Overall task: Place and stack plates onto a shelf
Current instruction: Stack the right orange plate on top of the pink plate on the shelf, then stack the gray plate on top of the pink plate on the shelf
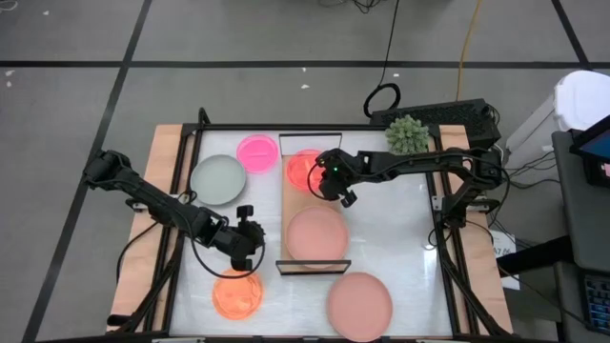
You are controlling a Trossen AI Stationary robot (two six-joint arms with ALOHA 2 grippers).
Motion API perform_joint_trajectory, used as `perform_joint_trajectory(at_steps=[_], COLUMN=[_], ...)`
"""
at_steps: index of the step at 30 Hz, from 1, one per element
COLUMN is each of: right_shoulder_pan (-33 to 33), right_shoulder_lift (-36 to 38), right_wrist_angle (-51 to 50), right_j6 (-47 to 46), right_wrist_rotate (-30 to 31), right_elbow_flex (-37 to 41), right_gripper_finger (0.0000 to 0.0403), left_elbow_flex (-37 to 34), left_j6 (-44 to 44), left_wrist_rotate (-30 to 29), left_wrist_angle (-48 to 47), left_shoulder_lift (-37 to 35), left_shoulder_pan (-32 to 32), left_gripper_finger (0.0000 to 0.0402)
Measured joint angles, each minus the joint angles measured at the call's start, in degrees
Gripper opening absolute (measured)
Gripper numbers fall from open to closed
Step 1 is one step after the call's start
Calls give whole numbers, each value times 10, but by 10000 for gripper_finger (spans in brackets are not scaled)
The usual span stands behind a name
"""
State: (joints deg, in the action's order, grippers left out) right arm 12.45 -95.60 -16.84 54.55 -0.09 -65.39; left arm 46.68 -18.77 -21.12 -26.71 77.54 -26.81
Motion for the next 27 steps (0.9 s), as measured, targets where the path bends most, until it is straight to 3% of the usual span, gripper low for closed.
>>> perform_joint_trajectory(at_steps=[15, 22, 27], right_shoulder_pan=[-1, -22, -58], right_shoulder_lift=[21, 80, 129], right_wrist_angle=[-6, -37, -78], right_j6=[-49, -139, -210], right_wrist_rotate=[8, 74, 78], right_elbow_flex=[1, 1, 1], right_gripper_finger=[95, 100, 100], left_elbow_flex=[0, -12, -31], left_j6=[-9, -20, -49], left_wrist_rotate=[0, 0, 14], left_wrist_angle=[0, 7, 5], left_shoulder_lift=[0, 0, 0], left_shoulder_pan=[-17, -27, -41], left_gripper_finger=[129, 129, 129])
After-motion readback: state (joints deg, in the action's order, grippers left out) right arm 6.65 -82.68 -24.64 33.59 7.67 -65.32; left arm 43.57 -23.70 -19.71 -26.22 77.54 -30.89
